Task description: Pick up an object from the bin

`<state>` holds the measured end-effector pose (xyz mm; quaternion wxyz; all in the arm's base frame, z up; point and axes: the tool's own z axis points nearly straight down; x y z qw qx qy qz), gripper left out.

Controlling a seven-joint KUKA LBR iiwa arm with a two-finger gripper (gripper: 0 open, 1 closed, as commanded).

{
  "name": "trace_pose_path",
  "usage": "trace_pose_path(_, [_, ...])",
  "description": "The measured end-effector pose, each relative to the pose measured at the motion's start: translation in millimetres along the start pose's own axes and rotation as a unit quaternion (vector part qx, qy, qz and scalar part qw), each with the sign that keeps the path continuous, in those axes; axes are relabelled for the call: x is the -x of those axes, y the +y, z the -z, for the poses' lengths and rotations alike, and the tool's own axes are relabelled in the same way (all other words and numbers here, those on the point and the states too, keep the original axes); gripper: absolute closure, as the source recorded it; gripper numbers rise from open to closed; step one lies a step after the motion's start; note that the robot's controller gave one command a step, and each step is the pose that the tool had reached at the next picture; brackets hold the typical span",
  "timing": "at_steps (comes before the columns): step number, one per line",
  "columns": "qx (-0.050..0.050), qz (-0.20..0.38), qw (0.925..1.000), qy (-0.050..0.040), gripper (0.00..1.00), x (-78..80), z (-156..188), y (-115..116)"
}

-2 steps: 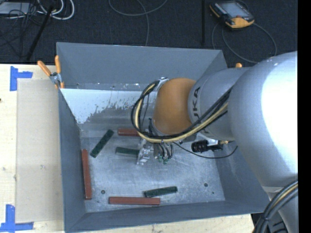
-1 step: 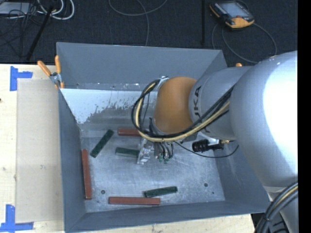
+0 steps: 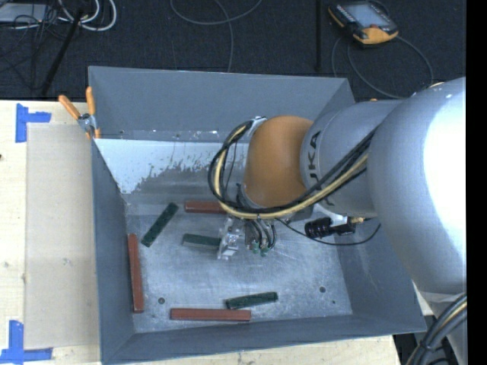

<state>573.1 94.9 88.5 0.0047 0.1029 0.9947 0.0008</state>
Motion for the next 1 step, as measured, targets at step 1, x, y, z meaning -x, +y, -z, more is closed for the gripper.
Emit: trace_pose_path(1, [-0.002,0.001,1.0000,0.0057,1.00,-1.7,19.3,-0.1])
